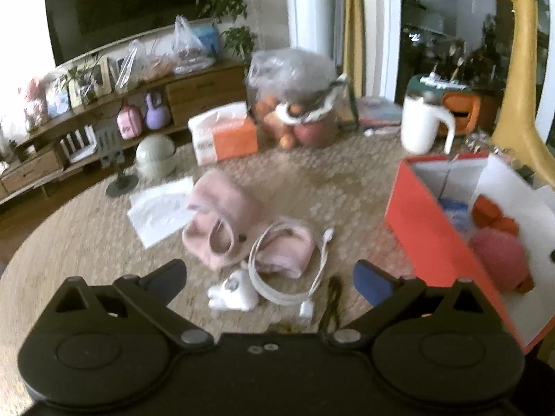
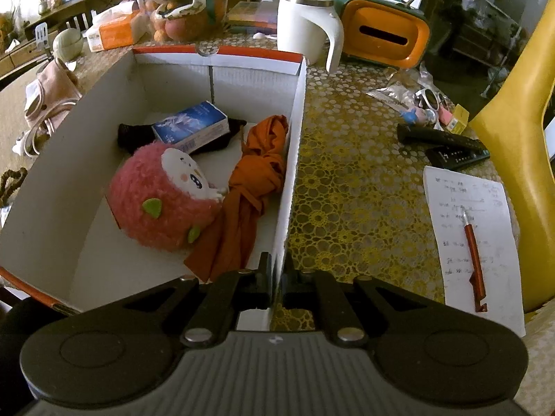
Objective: Organize objects
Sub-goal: 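Move the open left gripper back to the brown beaded bracelet, then close the left gripper on the brown beaded bracelet and lift it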
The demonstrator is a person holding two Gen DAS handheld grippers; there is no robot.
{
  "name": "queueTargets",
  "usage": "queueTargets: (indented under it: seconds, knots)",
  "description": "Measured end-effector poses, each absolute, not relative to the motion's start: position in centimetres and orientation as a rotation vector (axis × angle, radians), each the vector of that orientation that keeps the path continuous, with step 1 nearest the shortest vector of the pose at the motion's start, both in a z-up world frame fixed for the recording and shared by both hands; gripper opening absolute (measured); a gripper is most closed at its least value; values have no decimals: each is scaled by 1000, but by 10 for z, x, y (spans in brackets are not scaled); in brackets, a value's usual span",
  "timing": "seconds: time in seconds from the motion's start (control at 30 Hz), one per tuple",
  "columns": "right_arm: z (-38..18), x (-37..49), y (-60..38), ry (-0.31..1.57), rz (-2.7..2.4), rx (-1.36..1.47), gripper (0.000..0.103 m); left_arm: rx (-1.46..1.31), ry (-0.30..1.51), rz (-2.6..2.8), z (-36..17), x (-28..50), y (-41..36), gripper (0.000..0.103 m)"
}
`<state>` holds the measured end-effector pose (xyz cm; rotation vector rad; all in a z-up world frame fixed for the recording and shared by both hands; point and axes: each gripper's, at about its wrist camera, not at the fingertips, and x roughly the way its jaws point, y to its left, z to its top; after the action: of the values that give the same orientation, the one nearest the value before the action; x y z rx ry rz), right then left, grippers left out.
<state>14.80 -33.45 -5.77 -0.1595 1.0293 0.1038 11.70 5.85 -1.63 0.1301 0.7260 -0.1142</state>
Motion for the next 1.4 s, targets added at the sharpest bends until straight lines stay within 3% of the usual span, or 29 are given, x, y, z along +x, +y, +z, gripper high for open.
queueTargets:
  seconds: [0.7,1.0,1.1,1.27,1.33,1.4]
  knots:
    - [-59,147,-329,1027,96,-204,5,139,850,-25,-112,124,106,94]
    - [-60,147,-329,1028,94,-207,6,116,880,-63,-124,130,101,76]
    - [-60,147,-329,1030,94,-206,6,91,885,-83,-123,133,101,64]
    - [-60,147,-329,1030,95,-207,6,78,889,-132,-121,134,96,30]
    - [-59,147,-329,1031,95,-209,6,87,891,-142,-121,134,92,26]
    - [-59,147,-329,1031,95,-208,6,85,894,-141,-120,135,92,15]
